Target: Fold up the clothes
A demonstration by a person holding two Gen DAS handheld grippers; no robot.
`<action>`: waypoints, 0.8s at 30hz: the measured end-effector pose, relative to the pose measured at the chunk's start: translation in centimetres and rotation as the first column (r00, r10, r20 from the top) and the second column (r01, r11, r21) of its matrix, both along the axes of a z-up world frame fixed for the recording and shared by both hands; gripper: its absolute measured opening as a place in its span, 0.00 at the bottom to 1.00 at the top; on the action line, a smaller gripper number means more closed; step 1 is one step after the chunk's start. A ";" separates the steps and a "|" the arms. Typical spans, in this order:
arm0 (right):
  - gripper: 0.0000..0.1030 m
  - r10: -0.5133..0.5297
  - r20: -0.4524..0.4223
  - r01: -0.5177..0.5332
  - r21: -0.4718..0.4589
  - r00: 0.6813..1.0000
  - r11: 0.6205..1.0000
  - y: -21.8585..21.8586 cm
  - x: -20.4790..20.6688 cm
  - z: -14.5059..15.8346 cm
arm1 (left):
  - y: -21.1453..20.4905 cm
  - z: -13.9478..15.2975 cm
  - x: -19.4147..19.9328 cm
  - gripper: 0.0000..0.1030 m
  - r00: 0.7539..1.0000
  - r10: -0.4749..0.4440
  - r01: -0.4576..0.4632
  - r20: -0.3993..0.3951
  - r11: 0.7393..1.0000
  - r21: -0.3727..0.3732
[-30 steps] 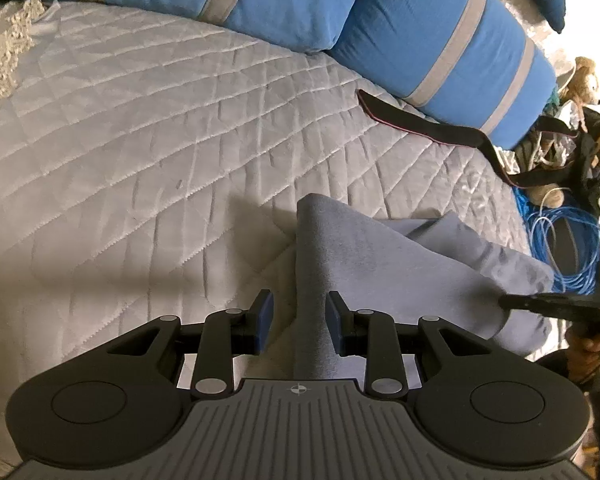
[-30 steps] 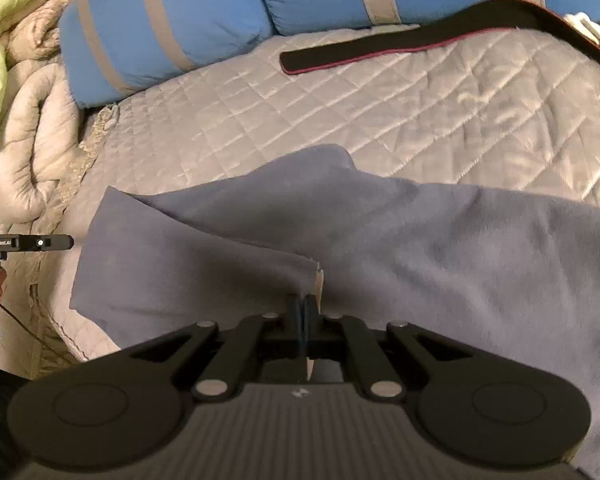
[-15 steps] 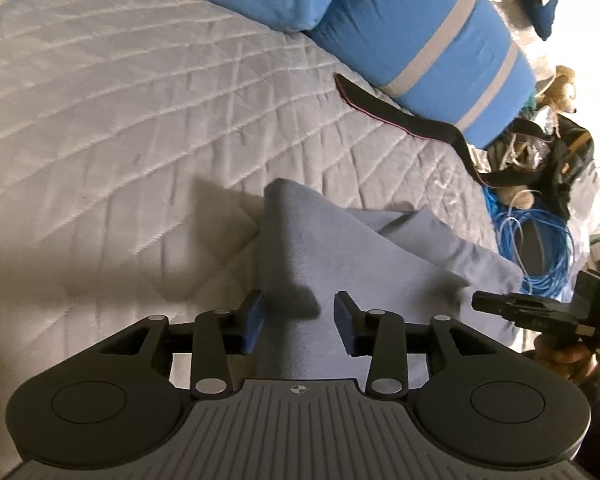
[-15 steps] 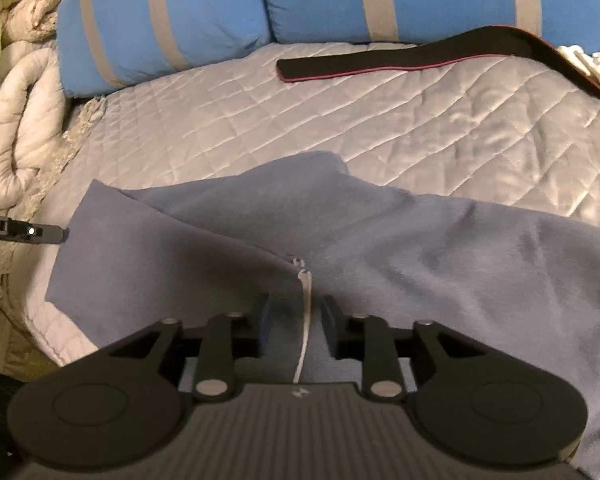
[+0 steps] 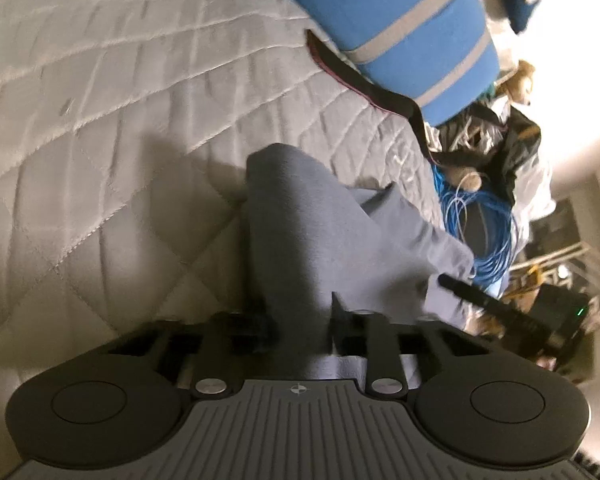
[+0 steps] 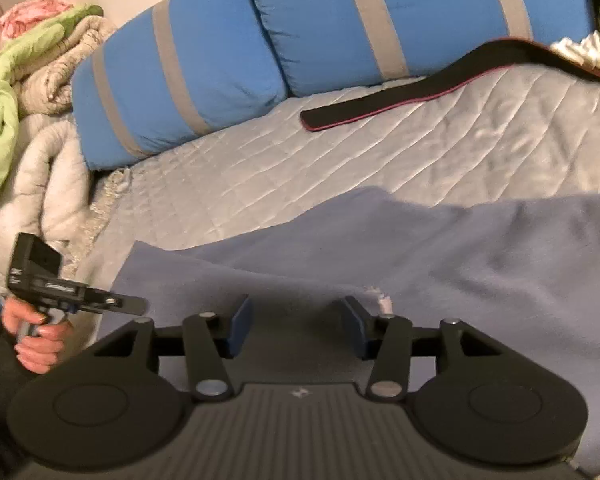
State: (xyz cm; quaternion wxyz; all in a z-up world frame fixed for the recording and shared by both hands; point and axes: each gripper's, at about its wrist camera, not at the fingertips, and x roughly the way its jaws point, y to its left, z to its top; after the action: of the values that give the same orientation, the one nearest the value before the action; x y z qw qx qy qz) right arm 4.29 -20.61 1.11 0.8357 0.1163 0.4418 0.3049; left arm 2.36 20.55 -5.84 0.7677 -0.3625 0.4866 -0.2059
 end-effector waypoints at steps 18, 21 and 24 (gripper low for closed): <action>0.70 -0.028 -0.034 0.030 0.053 0.999 0.998 -1.9 1.7 -0.8 | 1.0 1.9 -2.1 0.09 0.990 0.085 -0.083 0.112 0.996 -0.020; 0.71 -0.015 0.003 0.015 0.049 1.000 0.999 -1.8 1.1 -0.2 | 1.8 3.0 -2.7 0.09 0.990 0.087 -0.092 0.107 0.995 0.044; 0.71 -0.003 0.012 0.002 0.053 1.000 0.999 -1.8 0.8 0.1 | 3.1 4.1 -3.7 0.10 0.989 0.108 -0.119 0.097 0.985 0.122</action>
State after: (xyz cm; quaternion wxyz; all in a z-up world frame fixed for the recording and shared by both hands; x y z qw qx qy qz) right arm 5.04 -22.39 1.23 0.8353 0.1373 0.4284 0.3160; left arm -1.36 23.66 -1.76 0.8209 -0.3303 0.4423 -0.1466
